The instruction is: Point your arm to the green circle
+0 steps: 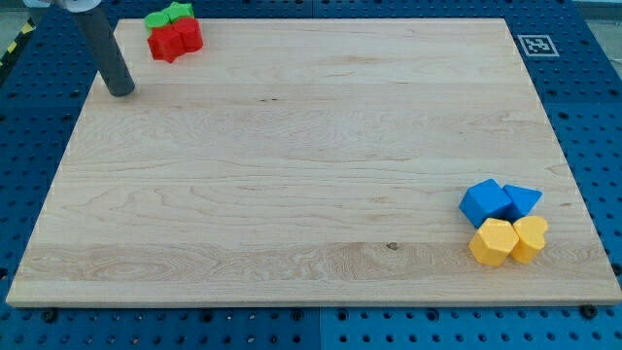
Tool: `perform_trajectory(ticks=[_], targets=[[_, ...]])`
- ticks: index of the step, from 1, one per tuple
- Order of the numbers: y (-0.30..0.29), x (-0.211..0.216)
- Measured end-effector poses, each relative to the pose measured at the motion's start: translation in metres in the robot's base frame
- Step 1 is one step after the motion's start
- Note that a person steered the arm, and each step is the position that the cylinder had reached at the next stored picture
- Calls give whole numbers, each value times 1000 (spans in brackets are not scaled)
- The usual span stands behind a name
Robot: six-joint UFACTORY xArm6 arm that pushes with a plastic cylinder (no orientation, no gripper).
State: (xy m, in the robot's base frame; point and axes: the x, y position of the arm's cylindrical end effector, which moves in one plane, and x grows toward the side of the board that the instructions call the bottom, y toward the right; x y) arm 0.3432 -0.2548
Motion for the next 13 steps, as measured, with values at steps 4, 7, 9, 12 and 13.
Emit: perform_trajectory(ticks=[4, 7, 9, 12, 13], targets=[[-50, -39], [-17, -70], [-18, -98], [-41, -136], [-46, -151]])
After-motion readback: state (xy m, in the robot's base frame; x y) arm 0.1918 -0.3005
